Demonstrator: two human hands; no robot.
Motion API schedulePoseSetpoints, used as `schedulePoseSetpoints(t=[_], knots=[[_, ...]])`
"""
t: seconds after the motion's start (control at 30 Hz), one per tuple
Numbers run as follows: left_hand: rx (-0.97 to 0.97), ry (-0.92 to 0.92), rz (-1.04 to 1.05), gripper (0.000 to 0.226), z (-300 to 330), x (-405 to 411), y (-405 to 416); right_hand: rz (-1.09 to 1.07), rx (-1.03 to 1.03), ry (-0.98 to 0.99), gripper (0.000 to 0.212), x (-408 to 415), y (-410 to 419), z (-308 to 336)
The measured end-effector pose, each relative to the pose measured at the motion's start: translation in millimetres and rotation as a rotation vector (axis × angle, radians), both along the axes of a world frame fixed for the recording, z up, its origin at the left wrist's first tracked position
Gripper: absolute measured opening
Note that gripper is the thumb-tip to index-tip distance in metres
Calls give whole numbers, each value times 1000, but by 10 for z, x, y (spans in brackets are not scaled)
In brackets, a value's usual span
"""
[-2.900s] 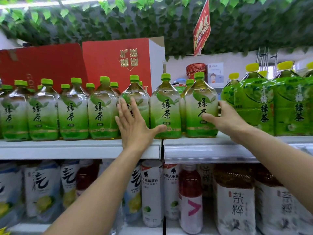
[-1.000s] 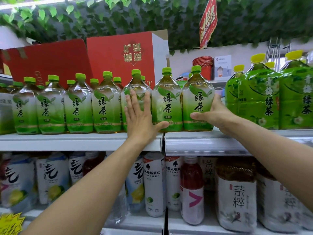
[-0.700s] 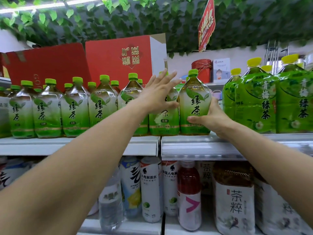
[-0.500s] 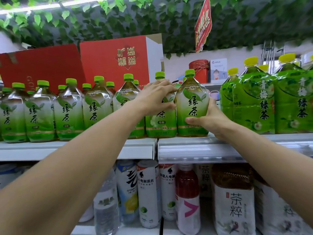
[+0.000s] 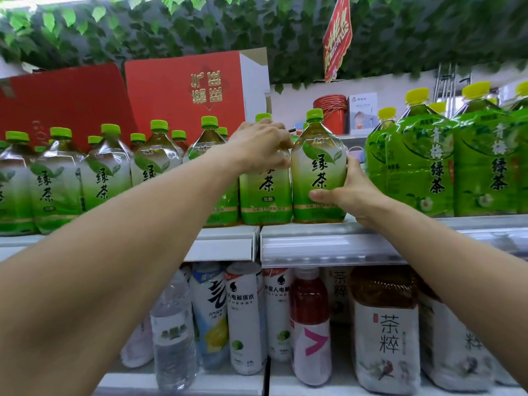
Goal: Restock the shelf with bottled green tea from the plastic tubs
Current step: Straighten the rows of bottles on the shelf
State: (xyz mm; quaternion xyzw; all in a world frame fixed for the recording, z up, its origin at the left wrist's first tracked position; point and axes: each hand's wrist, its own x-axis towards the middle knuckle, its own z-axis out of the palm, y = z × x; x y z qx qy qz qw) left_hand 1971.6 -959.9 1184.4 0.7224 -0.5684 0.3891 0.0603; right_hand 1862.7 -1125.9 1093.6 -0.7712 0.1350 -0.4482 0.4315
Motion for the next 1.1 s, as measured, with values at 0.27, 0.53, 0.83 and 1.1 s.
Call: schedulePoseSetpoints(t=[0.27,0.53,0.83,1.1], knots=[[172,80,144,63,34,69,-40,32,13,3,104,-18,32,13],[102,70,83,51,-2,94,-87,38,13,-8,97,-40,70,20],[28,74,9,62,-134,132,-44,-23,-29,31,92,-61,125,26],[-2,-22,-25,139,-636,405,168,-57,-58,103,91,-91,190,26]])
